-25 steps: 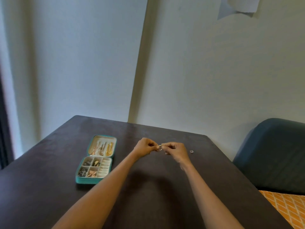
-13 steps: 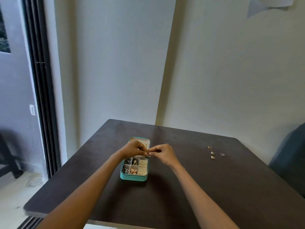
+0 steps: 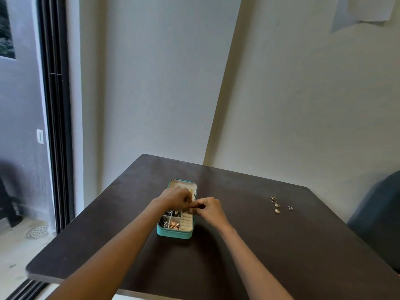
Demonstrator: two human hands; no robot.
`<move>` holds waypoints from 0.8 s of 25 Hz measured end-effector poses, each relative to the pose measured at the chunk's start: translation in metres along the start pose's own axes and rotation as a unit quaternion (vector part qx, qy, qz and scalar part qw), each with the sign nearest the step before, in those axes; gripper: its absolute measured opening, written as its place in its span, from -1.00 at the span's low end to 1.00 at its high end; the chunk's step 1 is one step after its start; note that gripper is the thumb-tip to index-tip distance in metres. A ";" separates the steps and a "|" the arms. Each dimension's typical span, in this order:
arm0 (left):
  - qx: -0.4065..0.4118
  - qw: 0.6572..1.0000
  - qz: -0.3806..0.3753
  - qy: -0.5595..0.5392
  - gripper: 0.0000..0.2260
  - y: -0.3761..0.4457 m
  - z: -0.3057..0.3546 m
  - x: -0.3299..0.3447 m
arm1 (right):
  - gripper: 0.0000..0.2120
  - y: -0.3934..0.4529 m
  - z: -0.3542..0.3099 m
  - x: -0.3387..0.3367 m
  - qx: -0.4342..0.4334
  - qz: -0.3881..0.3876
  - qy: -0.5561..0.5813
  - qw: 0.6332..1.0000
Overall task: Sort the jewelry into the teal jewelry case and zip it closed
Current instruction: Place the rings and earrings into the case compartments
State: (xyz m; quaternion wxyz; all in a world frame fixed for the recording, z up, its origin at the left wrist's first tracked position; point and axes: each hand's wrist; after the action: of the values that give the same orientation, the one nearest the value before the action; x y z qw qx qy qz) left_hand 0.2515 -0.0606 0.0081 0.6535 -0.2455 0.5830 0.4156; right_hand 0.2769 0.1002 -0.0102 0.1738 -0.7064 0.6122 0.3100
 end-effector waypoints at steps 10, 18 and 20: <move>-0.019 0.994 0.095 -0.045 -0.88 -0.010 -0.002 0.012 | -0.81 -0.009 0.008 0.008 -0.044 -0.009 -0.053 0.998; -0.053 0.985 0.141 -0.078 -0.91 -0.018 -0.001 0.018 | -0.67 -0.024 0.019 0.024 -0.038 0.106 -0.089 0.990; -0.052 0.985 0.146 -0.081 -0.92 -0.019 0.000 0.018 | -0.68 -0.023 0.018 0.025 -0.042 0.112 -0.114 0.986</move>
State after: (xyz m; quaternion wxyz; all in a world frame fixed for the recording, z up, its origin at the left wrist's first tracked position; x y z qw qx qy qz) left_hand 0.2668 -0.0661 -0.0121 0.6171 -0.1575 0.5353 0.5549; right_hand 0.2970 0.0966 -0.0434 0.1772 -0.5998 0.6500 0.4316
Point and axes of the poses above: each hand's wrist, its own y-axis towards the middle knuckle, its own x-axis out of the palm, z = x × y, and after that the axes turned 10 degrees about x, right-handed
